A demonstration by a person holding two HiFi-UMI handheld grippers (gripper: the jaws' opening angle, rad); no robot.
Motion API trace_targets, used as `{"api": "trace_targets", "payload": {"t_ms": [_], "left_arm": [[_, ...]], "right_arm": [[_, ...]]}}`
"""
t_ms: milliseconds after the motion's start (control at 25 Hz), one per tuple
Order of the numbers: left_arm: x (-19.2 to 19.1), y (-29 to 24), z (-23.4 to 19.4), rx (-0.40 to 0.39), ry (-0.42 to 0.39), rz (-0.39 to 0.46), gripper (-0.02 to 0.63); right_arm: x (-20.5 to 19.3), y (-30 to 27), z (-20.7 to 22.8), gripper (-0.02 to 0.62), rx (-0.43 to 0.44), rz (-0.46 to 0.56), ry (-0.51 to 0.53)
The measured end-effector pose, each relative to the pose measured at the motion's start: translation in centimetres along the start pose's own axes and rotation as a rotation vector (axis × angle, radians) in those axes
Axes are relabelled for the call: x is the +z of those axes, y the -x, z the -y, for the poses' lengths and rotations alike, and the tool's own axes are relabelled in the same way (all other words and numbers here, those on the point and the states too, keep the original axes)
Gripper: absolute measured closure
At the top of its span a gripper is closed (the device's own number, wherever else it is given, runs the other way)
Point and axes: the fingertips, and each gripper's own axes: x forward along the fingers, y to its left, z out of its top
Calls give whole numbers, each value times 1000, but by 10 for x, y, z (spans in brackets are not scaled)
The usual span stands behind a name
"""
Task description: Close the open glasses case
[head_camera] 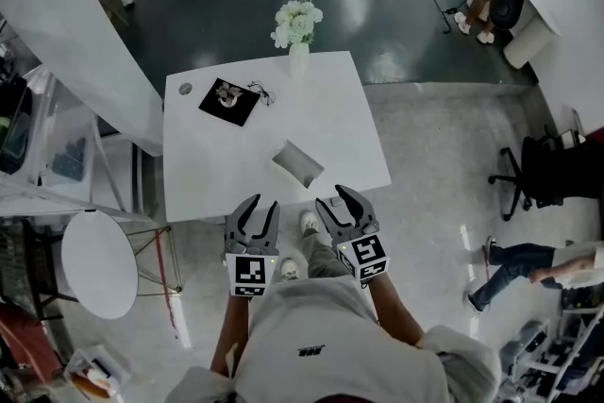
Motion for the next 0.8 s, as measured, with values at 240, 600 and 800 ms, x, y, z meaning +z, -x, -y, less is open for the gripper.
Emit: {"api": "trace_targets", "payload": {"t_ms": [240,600,800], "left_arm": [[0,-33,-8,20,5,-22,457],[-10,-92,-11,42,23,-72,459],[-24,-124,-10,40,44,-118,459]], "right_arm": [[3,-26,26,391,23,-8,-6],[-5,-66,73,396,57,-41,-19],[-19,-90,92,399,92,-81,-20]]}}
